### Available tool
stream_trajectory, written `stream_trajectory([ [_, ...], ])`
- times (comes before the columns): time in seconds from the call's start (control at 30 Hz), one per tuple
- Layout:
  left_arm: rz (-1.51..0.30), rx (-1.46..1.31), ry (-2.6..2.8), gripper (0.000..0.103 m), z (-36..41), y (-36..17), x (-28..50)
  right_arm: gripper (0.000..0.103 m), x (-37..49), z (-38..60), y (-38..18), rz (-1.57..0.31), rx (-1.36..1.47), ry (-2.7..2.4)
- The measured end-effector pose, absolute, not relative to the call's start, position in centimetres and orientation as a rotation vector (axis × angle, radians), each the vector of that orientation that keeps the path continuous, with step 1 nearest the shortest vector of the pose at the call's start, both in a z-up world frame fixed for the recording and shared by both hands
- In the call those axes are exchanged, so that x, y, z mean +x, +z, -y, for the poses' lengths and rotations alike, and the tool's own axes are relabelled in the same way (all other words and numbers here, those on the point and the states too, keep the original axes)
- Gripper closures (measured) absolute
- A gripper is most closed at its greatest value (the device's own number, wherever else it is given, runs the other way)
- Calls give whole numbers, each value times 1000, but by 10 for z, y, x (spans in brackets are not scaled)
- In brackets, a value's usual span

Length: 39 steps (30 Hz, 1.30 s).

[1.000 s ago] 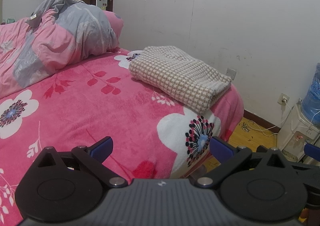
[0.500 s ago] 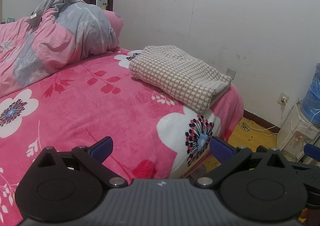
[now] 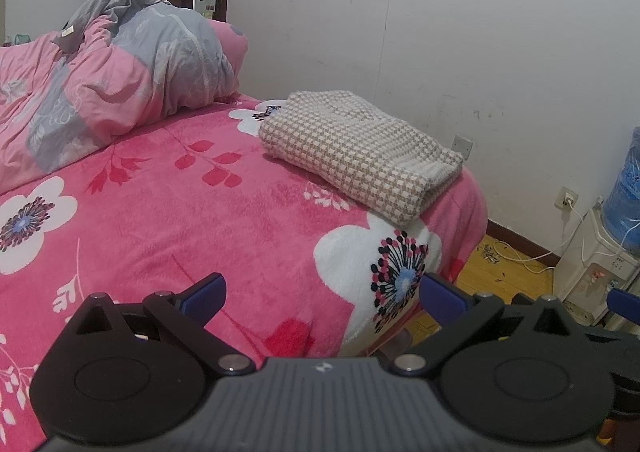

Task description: Fold clothes

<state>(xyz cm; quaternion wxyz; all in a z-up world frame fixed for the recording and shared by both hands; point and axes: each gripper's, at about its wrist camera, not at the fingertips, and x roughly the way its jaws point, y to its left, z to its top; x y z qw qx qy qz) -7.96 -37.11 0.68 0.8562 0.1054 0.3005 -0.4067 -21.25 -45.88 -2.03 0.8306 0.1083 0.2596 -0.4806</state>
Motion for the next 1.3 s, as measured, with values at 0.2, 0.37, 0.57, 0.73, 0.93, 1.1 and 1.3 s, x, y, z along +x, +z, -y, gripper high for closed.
stream_trajectory([
  [0.2, -632, 224, -853, 0, 372, 6, -79, 1, -213, 460, -20, -549, 231, -1021],
  [0.37, -632, 224, -850, 0, 372, 6, -79, 1, -212, 459, -20, -549, 231, -1019],
  [0.57, -633, 225, -848, 0, 372, 6, -79, 1, -211, 459, -20, -551, 228, -1016],
  [0.73, -633, 226, -848, 0, 372, 6, -79, 1, -211, 459, -21, -551, 230, -1015],
  [0.93, -632, 227, -848, 0, 372, 7, -79, 1, -210, 459, -20, -551, 227, -1013],
  [1.1, -631, 228, -849, 0, 371, 6, -79, 1, -210, 460, -20, -552, 226, -1014],
  [1.3, -638, 230, -847, 0, 371, 6, -79, 1, -210, 461, -21, -554, 228, -1014],
])
